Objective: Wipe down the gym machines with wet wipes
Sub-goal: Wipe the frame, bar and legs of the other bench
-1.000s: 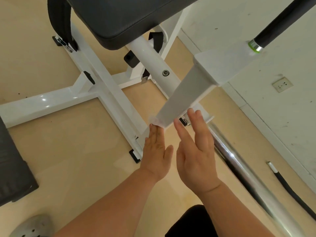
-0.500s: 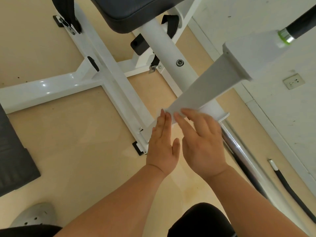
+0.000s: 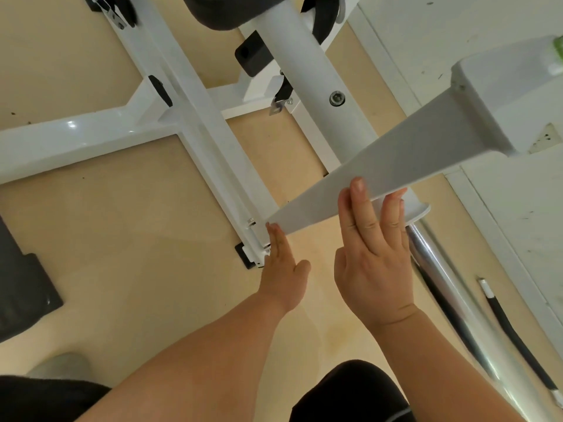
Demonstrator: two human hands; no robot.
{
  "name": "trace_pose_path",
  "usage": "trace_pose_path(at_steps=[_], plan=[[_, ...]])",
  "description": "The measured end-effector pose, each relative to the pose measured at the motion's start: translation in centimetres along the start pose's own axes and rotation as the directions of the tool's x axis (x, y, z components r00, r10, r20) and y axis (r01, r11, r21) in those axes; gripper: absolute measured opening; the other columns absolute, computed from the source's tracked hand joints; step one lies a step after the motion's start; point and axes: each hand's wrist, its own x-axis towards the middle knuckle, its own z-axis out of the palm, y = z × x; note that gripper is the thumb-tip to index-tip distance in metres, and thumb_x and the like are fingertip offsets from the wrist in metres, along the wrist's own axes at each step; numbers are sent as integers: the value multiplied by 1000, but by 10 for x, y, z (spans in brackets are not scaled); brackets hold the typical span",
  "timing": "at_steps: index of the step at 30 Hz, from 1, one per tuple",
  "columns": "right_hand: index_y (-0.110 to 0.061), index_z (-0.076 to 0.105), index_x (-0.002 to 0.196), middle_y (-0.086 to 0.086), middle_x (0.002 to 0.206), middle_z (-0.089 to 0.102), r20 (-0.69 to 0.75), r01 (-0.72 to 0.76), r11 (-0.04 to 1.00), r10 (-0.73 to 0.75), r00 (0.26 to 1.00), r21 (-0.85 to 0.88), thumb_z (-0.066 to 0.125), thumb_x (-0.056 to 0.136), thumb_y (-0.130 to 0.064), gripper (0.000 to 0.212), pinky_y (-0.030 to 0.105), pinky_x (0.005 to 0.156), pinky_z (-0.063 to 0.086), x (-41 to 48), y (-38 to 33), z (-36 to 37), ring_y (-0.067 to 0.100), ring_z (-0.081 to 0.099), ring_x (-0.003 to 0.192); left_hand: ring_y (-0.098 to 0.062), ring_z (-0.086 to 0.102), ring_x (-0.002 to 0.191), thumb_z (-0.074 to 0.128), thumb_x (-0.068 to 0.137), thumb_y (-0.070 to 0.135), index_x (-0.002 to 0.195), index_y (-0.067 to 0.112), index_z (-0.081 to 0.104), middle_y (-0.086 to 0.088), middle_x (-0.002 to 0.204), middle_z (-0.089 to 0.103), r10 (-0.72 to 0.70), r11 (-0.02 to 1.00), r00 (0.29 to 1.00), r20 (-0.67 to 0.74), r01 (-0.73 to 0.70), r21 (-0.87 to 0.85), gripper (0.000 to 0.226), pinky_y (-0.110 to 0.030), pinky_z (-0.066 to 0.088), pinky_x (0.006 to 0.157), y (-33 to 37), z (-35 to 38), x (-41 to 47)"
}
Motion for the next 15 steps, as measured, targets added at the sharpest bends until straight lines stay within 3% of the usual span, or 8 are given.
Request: trace_pose_path(at_steps=[3, 5, 8, 10, 12, 13, 15], plan=[[-11, 18, 162, -6, 171, -2, -13, -10, 1000, 10, 1000, -9, 17, 102, -6, 60, 56, 127, 12, -1, 0, 5, 37, -9, 156, -6, -15, 153, 36, 89, 26, 150, 21, -33, 8, 162, -32, -32, 982, 997, -67, 19, -187, 91, -41, 2, 127, 16, -5, 7], [-9, 19, 162, -7, 171, -2, -28, -15, 1000, 14, 999, -10, 19, 101, -5, 61, 56, 126, 13, 0, -1, 7, 37, -9, 156, -4, -18, 152, 31, 86, 32, 151, 21, -31, 9, 161, -33, 59, 986, 988, -145, -81, -145, 90, -41, 0, 127, 23, -2, 2], [-13, 16, 163, -2, 168, 6, -50, -40, 999, 40, 998, 0, 28, 95, -1, 70, 57, 126, 17, 1, -3, 8, 38, -6, 156, -9, -23, 152, 27, 94, 46, 153, 15, -25, 5, 163, -31, 285, 945, 916, -283, -318, -77, 86, -33, -8, 125, 34, 6, -4], [-13, 10, 164, 0, 168, 9, -46, -38, 999, 38, 998, 17, 31, 92, 1, 76, 59, 124, 21, -2, -5, 8, 42, 2, 155, -10, -22, 152, 28, 94, 48, 156, 14, -20, 3, 166, -24, 309, 930, 901, -304, -353, -101, 86, -30, -8, 125, 31, 6, 1], [-12, 11, 163, 0, 168, 9, -35, -31, 999, 32, 999, 28, 31, 90, 2, 78, 60, 124, 21, -4, -6, 7, 46, 7, 154, -14, -8, 156, 32, 90, 46, 161, 20, -7, 1, 170, -5, 238, 932, 928, -286, -301, -202, 85, -39, 2, 127, 24, -6, 13], [-13, 14, 163, 0, 168, 10, -31, -34, 999, 35, 999, 31, 31, 89, 2, 77, 59, 125, 20, -5, -6, 7, 45, 4, 155, -19, 8, 155, 34, 87, 46, 161, 22, 6, -1, 168, 13, 184, 930, 944, -275, -258, -262, 83, -45, 14, 126, 19, -13, 19], [-13, 19, 160, -2, 168, 9, -25, -37, 999, 37, 999, 31, 32, 89, 1, 74, 56, 126, 17, -5, -7, 6, 38, -4, 157, -22, 41, 137, 36, 80, 48, 150, 18, 37, -2, 145, 47, 80, 924, 965, -248, -166, -345, 75, -52, 35, 114, 18, -28, 27]])
